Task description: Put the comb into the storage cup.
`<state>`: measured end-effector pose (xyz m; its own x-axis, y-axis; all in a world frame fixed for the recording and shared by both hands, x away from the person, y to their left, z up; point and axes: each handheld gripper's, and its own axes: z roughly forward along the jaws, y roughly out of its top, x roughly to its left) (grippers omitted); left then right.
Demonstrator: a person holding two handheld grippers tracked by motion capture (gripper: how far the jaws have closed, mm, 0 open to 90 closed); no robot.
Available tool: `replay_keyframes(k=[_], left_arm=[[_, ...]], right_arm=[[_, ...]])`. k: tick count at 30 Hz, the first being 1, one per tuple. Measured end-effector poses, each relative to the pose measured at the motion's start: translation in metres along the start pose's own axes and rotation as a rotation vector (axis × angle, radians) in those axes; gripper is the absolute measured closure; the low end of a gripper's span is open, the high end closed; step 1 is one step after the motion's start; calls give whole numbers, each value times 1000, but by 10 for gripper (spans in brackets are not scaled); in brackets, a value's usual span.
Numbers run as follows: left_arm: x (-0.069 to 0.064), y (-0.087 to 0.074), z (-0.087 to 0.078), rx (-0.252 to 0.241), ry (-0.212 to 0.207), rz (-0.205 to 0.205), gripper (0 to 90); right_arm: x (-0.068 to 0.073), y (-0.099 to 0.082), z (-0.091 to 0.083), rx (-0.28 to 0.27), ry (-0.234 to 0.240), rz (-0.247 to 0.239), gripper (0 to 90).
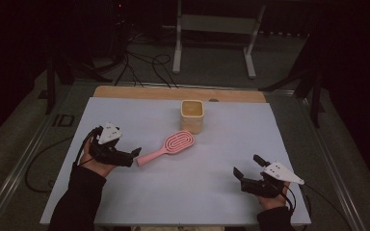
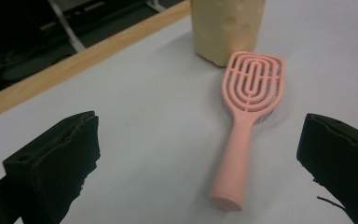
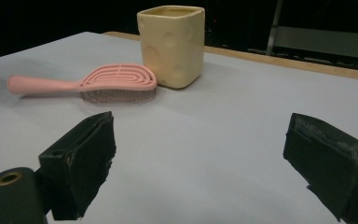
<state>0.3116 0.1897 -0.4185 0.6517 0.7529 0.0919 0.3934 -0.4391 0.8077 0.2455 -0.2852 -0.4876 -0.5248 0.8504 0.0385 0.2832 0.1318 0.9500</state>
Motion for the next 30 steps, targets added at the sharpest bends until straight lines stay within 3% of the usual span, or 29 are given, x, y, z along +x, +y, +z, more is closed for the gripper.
replay_keyframes(k=[1,12,14,30], left_arm=[[1,1,2,4,-20,-5,0],[2,8,17,65,-31,17,0],[3,9,20,71,-52,13,0],[-1,17,44,135,-72,47,0]], right_arm=[[0,0,0,0,1,0,89],[-2,0,-1,-7,6,19,89],[-2,0,-1,-5,4,18,88],[-1,0,0,-4,7,19,89]])
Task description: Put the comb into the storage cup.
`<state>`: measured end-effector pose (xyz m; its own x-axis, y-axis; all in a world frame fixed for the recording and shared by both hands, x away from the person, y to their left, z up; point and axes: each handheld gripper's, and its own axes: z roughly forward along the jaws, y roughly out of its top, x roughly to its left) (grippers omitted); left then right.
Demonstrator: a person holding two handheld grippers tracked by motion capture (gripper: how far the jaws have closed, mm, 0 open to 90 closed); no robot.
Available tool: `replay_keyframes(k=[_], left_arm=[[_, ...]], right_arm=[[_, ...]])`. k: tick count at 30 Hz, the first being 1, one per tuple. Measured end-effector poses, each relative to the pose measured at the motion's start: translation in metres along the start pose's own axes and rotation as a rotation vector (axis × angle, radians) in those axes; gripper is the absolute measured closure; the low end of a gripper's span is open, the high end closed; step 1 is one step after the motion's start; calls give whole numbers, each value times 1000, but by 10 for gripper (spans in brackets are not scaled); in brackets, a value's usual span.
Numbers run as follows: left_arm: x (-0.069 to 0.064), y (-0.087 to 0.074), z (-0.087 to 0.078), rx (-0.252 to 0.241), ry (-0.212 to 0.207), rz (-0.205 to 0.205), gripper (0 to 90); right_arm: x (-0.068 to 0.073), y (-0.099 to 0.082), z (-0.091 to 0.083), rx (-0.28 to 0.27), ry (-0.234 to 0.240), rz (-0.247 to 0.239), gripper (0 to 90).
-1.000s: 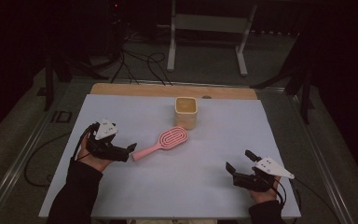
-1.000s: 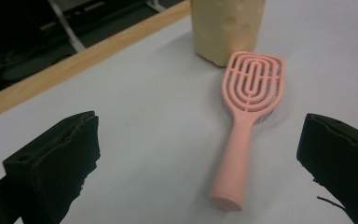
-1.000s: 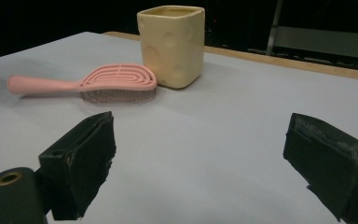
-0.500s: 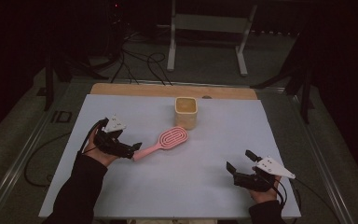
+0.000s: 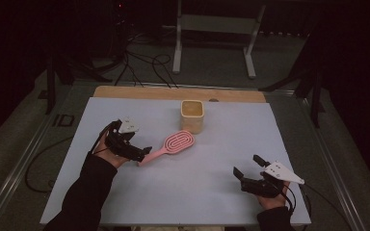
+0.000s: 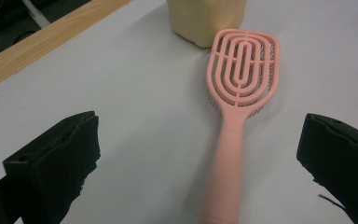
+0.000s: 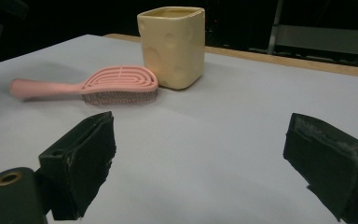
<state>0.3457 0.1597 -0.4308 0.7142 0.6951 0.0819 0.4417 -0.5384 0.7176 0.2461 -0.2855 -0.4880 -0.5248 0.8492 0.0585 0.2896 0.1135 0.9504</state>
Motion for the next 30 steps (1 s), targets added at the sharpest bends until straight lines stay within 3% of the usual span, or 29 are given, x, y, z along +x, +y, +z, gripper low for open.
replay_keyframes(k=[15,30], left_arm=[[-4,7,23,81,-17,51,0],[-12,16,38,117,-25,102,0]], right_arm=[[0,0,0,1,1,2,89],[-1,0,0,5,3,5,89]])
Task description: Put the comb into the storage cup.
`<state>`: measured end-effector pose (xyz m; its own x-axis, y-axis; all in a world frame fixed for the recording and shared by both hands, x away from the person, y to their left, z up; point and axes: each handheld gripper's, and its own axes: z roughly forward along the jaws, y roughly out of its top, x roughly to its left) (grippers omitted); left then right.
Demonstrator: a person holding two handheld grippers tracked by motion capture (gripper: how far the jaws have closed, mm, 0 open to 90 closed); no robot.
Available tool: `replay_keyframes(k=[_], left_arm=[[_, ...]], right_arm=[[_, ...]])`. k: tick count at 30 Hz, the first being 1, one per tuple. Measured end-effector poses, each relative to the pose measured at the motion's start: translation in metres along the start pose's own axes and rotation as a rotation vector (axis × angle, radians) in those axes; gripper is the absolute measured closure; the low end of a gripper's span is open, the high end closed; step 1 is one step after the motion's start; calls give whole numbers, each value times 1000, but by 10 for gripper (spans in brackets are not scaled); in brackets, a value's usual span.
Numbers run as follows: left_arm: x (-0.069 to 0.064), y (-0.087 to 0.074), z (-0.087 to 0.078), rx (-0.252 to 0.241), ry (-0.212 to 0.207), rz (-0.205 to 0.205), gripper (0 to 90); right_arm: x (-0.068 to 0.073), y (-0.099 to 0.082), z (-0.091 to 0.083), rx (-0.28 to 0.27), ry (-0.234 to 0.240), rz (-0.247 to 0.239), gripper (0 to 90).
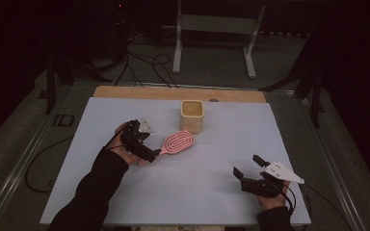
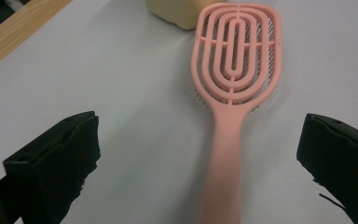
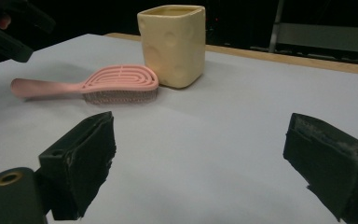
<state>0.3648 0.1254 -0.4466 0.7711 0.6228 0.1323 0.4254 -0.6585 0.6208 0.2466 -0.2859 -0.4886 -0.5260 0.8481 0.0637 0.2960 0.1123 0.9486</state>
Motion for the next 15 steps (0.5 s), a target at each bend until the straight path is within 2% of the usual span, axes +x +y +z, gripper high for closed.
replay_keyframes(k=[15], left_arm=[[-4,7,17,62,-12,31,0]], right_arm=[[0,0,0,0,1,2,89]])
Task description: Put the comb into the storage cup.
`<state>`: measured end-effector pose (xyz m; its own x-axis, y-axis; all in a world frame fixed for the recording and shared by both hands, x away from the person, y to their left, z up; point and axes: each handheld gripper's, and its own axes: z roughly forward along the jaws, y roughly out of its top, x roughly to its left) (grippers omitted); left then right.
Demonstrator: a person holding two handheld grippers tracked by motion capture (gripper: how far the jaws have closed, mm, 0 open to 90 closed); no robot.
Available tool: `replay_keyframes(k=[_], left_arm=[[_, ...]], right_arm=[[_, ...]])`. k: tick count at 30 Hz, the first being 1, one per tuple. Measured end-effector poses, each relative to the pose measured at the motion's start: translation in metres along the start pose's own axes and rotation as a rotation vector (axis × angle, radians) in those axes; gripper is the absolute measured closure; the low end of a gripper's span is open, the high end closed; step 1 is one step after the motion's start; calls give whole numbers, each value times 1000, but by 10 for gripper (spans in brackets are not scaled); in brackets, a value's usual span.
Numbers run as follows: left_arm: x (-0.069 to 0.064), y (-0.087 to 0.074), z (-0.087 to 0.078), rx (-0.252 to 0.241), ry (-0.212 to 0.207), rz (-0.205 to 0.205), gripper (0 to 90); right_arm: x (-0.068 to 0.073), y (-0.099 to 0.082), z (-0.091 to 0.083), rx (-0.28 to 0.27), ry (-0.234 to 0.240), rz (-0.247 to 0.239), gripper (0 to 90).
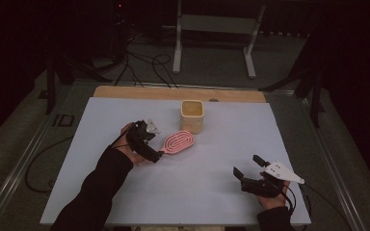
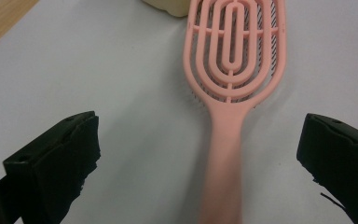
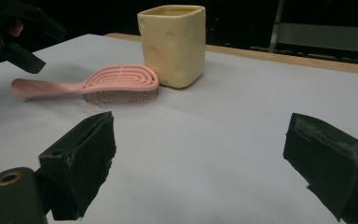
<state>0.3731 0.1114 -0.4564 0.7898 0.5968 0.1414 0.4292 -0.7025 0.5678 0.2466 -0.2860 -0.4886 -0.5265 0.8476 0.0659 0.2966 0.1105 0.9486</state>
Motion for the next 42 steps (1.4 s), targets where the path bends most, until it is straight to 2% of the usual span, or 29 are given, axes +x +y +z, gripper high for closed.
replay_keyframes(k=[19,31,42], left_arm=[[-2,10,22,124,-28,39,0],[-4,16,33,173,-30,55,0],[-7,17,44,218,-43,55,1]], right_arm=[[0,0,0,6,3,4,89],[0,0,0,7,5,4,89],[0,-1,1,8,4,5,89]])
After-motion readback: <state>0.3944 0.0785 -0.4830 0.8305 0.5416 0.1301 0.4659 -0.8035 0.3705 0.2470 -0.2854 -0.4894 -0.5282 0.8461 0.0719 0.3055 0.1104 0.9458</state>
